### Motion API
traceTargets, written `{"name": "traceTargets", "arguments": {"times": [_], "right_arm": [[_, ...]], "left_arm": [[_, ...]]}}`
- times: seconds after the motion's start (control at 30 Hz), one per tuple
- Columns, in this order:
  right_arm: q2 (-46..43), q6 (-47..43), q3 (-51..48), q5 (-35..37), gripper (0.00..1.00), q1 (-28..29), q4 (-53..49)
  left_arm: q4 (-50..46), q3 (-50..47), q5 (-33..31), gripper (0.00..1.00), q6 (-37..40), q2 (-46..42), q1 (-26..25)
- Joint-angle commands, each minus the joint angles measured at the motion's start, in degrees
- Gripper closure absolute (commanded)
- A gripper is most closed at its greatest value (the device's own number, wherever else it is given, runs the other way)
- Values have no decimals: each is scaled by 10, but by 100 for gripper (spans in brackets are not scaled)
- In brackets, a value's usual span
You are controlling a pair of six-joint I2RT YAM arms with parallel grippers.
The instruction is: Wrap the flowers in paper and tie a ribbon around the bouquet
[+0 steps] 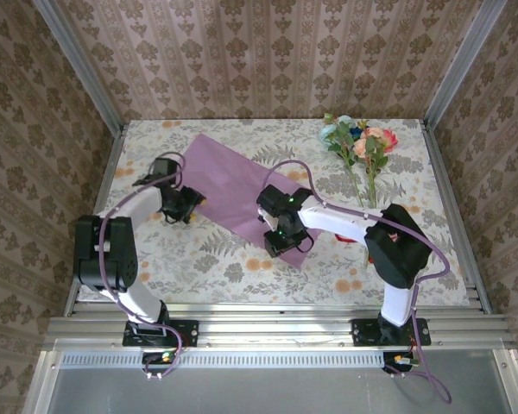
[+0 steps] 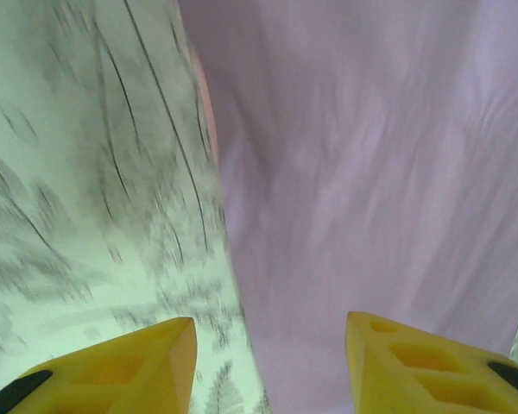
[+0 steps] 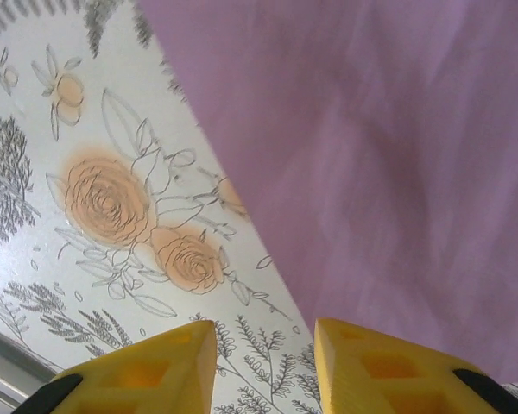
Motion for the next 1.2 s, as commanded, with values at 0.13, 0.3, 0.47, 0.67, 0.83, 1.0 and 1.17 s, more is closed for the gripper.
{"name": "traceTargets", "arguments": {"times": [0.13,0.3,0.47,0.67,0.83,1.0,1.17], "right_arm": [[18,24,33,-1,56,-22,-18],[19,30,33,-8,56,-27,-14],[15,33,31,-7,55,-27,-12],[13,34,30,-10,55,-27,-11],[11,35,27,-12,55,-27,-10],[4,36,18,-14,55,-27,-6],[1,36,12,-13,56,-27,-2]], "left_arm": [[-17,53,1,53,69,53,45],[12,58,8,58,55,82,45],[18,58,3,59,52,92,45],[53,56,17,64,37,113,45],[74,57,22,71,21,121,44],[79,63,19,82,19,122,44],[78,65,15,98,19,116,41]]}}
